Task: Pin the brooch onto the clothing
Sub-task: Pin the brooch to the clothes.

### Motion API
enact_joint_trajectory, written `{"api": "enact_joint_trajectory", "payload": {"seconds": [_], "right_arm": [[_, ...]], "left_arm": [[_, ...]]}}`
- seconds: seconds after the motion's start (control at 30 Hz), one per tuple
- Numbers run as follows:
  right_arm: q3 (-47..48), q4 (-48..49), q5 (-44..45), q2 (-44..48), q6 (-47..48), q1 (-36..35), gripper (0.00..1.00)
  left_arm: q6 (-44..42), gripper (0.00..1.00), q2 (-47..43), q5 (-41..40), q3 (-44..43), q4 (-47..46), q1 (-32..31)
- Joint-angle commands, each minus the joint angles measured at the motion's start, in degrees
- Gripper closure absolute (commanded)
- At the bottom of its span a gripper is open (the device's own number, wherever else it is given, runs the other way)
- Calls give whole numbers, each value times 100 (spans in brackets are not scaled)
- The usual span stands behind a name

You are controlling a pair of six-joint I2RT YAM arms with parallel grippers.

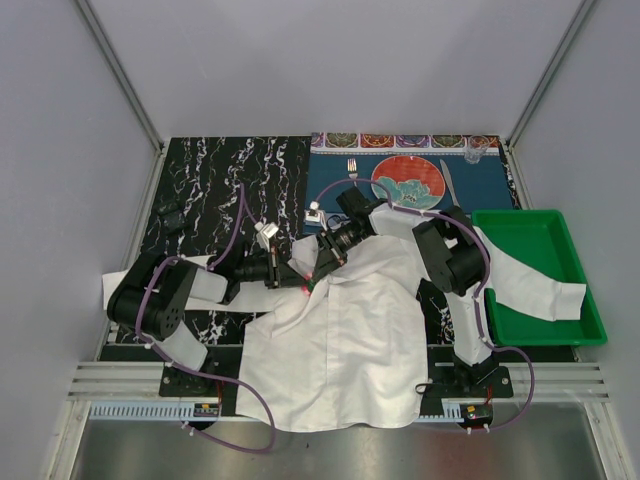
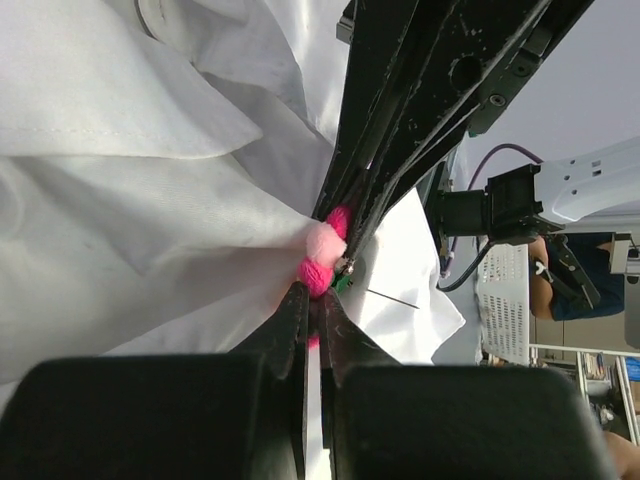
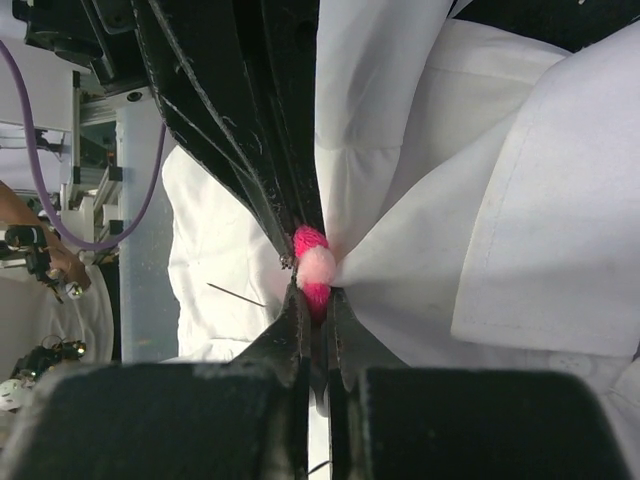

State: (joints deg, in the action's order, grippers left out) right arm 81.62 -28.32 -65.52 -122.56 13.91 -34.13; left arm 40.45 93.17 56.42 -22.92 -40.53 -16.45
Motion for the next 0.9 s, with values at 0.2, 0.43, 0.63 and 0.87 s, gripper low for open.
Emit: {"api": "enact_joint_trajectory", "payload": {"seconds": [0.2, 0.43, 0.63, 0.87], "right_arm": [[214, 316, -892, -365, -1144, 319, 100], [-102, 1186, -1121, -330, -2328, 460, 100], [-629, 3004, -1314, -225, -3971, 469, 100], [-1367, 5646, -1350, -127, -5871, 469, 100]], "left_arm": [[517, 48, -623, -474, 805, -2055, 282], [403, 25, -747, -746, 1298, -2687, 72], [438, 25, -545, -835, 1062, -3021, -104], [447, 28, -325, -905, 859, -3285, -227]]}}
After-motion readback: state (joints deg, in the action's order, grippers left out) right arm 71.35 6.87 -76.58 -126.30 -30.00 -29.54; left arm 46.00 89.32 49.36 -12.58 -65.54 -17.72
